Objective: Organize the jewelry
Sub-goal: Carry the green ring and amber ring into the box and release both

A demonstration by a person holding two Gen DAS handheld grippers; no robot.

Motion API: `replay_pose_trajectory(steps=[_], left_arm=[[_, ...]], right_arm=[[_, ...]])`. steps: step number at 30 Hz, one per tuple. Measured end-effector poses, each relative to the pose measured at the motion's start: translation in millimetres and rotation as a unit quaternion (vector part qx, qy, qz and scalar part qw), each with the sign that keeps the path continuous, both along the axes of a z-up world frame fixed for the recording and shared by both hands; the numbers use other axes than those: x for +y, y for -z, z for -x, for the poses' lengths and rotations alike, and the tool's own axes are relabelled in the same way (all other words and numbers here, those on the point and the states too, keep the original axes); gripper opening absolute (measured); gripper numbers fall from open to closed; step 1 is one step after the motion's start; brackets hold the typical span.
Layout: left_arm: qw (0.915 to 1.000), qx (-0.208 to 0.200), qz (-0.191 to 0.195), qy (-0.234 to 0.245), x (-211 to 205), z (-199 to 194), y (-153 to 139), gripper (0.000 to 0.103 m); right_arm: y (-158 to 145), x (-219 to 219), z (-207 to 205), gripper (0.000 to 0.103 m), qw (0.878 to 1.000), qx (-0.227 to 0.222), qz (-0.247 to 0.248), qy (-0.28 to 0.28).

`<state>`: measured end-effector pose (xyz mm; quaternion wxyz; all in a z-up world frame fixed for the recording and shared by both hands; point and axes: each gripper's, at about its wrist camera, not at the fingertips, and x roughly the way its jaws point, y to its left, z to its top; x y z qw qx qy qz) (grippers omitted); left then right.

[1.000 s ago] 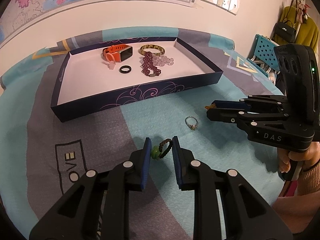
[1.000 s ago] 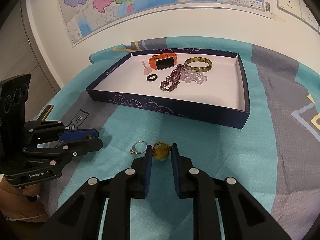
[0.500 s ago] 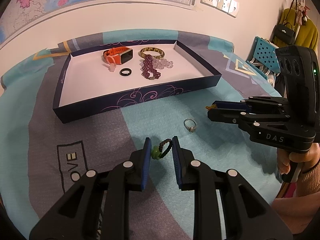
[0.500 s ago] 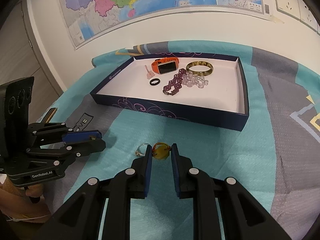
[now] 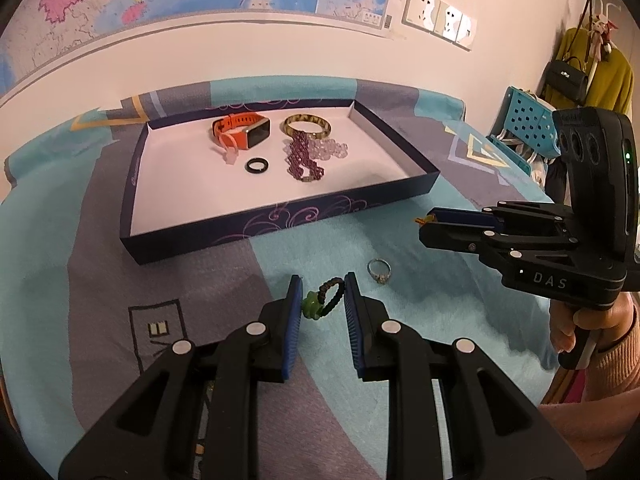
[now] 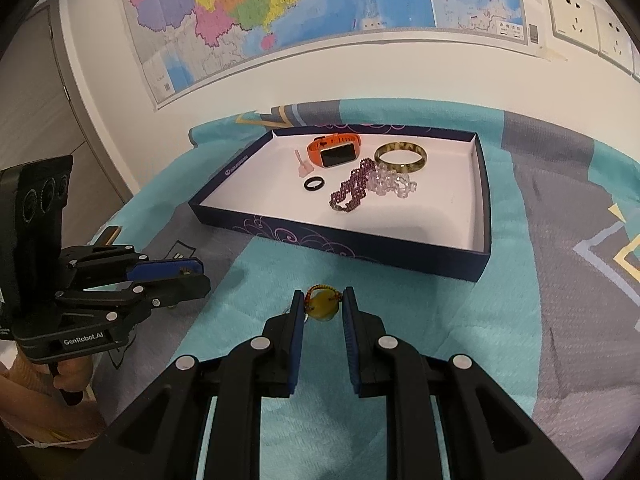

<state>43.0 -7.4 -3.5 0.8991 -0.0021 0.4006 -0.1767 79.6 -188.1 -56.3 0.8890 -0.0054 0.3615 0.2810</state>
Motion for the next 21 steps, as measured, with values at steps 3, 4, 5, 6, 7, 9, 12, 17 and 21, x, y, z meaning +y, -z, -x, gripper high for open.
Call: replay_pose_trajectory(steps=[3,4,5,6,7,9,12,17,21], left_arm=[[1.0000,-0.004,0.001,0.000,0.7,-0.8,-3.6,0.022],[1.0000,-0.006,0.000,0.001,0.4,-1.1,-4.8,0.022],[1.0000,-0.007,0.000,0.001,0.2,-1.6,-5.8,0.022],[1.0000,-0.010,-0.001,0.001,0.1,-2.2,-7.1,0.022],[0.9999,-0.012,-0.002,0.001,0.1,-2.8,-8.6,0.022],[0.9999,-0.016,-0.002,0.000,0.1,-4.0,-11.4,0.022],[0.9997,-0.024,-0.003,-0.001,0.4,-6.5,-15.8,0.022],[0.9996,-0.029,-0.006,-0.003,1.5,-13.0,-19.6,0.022],[0.9995,-0.032,-0.006,-0.003,2.3,-18.1,-22.5,0.022]], right_arm=[[-3.5,1.2,-1.1,0.017,1.000,-0.005,0.000,-0.002],[-4.5,1.7,-1.9,0.017,1.000,-0.006,0.001,-0.003],[-5.7,2.3,-2.3,0.017,1.000,-0.008,0.002,-0.004],[-6.9,2.8,-2.6,0.017,1.000,-0.010,0.003,-0.005],[-8.3,3.1,-2.7,0.017,1.000,-0.012,0.003,-0.005],[-10.5,4.2,-4.4,0.017,1.000,-0.015,0.003,-0.006],[-14.4,4.6,-6.6,0.017,1.000,-0.021,0.004,-0.006],[-19.6,5.2,-11.6,0.017,1.000,-0.027,0.006,-0.006],[-23.0,5.1,-16.3,0.017,1.000,-0.030,0.006,-0.006]])
